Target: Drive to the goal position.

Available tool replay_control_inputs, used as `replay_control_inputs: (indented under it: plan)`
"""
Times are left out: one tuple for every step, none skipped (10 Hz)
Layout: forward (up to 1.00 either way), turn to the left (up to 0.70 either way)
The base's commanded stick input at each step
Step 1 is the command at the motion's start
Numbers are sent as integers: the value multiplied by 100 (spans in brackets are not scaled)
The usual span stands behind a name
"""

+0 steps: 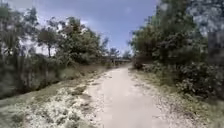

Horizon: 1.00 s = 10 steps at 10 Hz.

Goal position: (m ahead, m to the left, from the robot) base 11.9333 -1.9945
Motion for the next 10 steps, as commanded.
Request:
replay_control_inputs:
  plan:
    - [50,0]
    - [50,0]
    - [50,0]
    - [50,0]
    - [50,0]
    - [50,0]
    - [50,0]
    - [50,0]
    - [50,0]
    - [50,0]
